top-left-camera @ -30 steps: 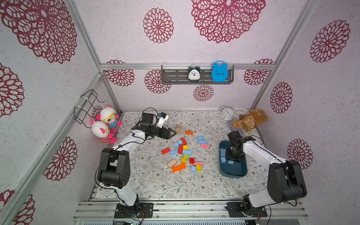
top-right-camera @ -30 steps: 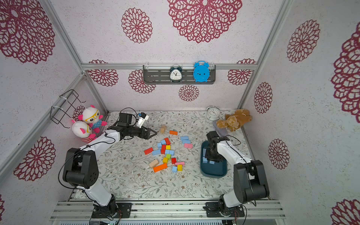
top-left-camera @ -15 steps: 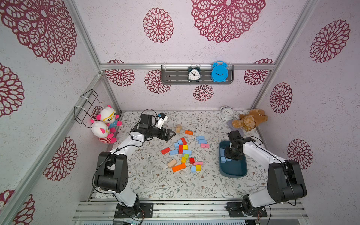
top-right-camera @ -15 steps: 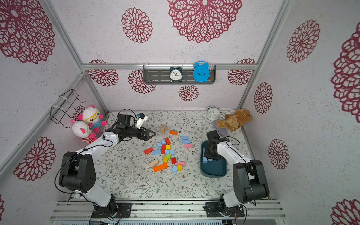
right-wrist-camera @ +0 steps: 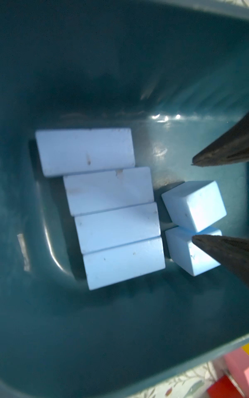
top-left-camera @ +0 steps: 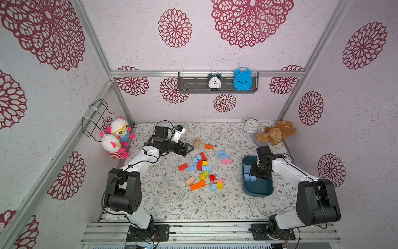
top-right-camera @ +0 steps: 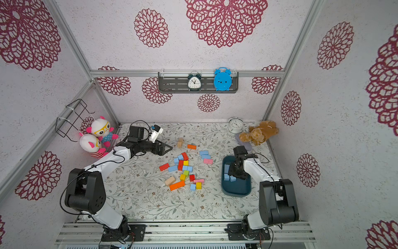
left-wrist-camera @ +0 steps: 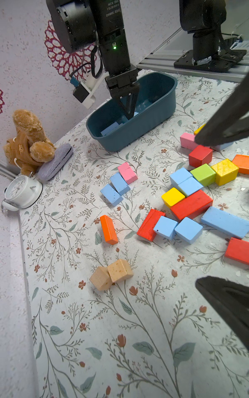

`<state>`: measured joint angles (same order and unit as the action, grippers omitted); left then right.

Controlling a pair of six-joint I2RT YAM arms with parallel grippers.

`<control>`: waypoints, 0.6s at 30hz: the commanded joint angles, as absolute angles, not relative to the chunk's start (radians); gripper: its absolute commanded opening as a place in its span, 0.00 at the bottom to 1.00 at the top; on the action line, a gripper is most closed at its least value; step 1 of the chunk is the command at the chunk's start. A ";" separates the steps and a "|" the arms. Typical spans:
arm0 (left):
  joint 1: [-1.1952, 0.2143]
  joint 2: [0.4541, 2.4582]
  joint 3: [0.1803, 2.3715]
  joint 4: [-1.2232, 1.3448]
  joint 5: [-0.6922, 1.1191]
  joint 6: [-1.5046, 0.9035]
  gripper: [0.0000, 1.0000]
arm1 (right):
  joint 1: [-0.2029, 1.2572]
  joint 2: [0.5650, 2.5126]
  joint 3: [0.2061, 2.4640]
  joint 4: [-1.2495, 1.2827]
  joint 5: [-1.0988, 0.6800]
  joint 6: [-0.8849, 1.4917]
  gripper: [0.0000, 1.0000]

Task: Pick out the blue building blocks
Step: Place the building block in the storage box.

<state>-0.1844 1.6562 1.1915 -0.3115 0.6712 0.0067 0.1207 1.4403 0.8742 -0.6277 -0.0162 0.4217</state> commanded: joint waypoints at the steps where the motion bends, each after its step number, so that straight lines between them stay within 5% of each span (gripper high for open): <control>1: -0.187 1.633 1.182 -0.304 0.679 0.020 0.99 | 0.062 1.371 0.844 -0.581 -0.132 0.448 0.58; 18: -0.189 1.644 1.181 -0.301 0.683 0.006 0.99 | 0.025 1.348 0.725 -0.431 -0.331 0.559 0.58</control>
<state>-0.1844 1.6558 1.1881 -0.3115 0.6716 0.0067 0.0269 1.3769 0.7261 -0.4747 -0.2836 0.5274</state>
